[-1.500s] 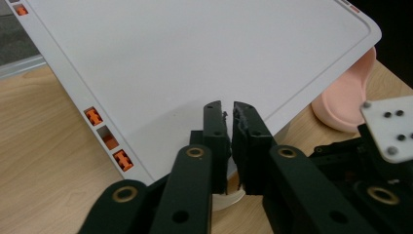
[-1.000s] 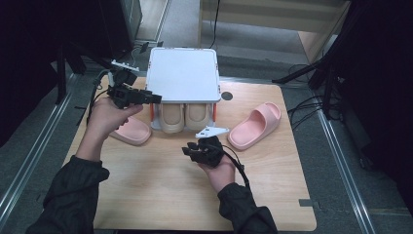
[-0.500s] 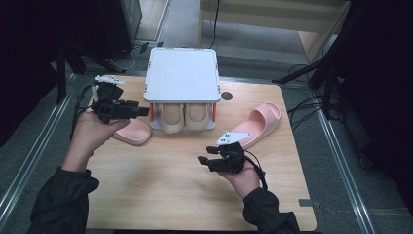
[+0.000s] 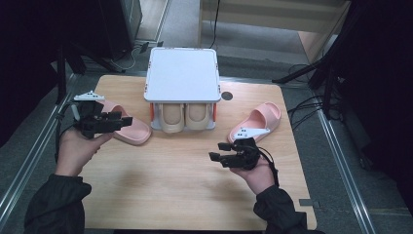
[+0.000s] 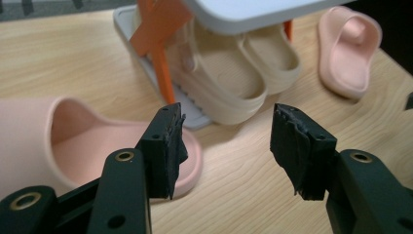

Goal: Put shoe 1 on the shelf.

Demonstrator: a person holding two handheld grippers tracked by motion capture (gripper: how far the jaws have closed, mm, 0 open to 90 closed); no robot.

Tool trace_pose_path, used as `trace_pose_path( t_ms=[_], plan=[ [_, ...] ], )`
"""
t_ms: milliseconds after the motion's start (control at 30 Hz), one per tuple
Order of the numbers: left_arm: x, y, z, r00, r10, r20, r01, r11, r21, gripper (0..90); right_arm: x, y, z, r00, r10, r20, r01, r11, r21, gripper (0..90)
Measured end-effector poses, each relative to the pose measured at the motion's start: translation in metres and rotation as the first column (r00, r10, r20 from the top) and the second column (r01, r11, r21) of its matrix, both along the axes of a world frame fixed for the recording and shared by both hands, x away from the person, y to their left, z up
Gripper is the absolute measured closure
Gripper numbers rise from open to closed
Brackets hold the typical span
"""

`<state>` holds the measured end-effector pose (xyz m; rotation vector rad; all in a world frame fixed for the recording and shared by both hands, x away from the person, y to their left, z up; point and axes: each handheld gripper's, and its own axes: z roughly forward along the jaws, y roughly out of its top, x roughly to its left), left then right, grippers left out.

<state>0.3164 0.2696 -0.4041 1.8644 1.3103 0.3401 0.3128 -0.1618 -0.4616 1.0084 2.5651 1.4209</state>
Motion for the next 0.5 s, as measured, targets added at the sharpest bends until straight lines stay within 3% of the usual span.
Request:
trace_pose_path(
  t_ms=[133, 300, 500],
  plan=[
    [0.002, 0.003, -0.012, 0.9999, 0.011, -0.013, -0.011, 0.9999, 0.007, 45.1, 0.002, -0.001, -0.002, 1.0000, 0.002, 0.003, -0.002, 1.0000, 0.003, 40.7],
    [0.006, 0.007, -0.023, 0.9995, 0.004, -0.033, -0.003, 0.9991, 0.041, 44.8, 0.007, 0.002, -0.008, 0.9997, 0.023, 0.012, -0.023, 0.9992, -0.032, 40.6],
    [0.011, 0.020, -0.038, 0.9976, 0.035, -0.060, -0.032, 0.9977, 0.060, 45.1, 0.010, 0.007, -0.012, 0.9996, 0.021, 0.018, -0.020, 0.9983, -0.054, 41.2]
  ],
)
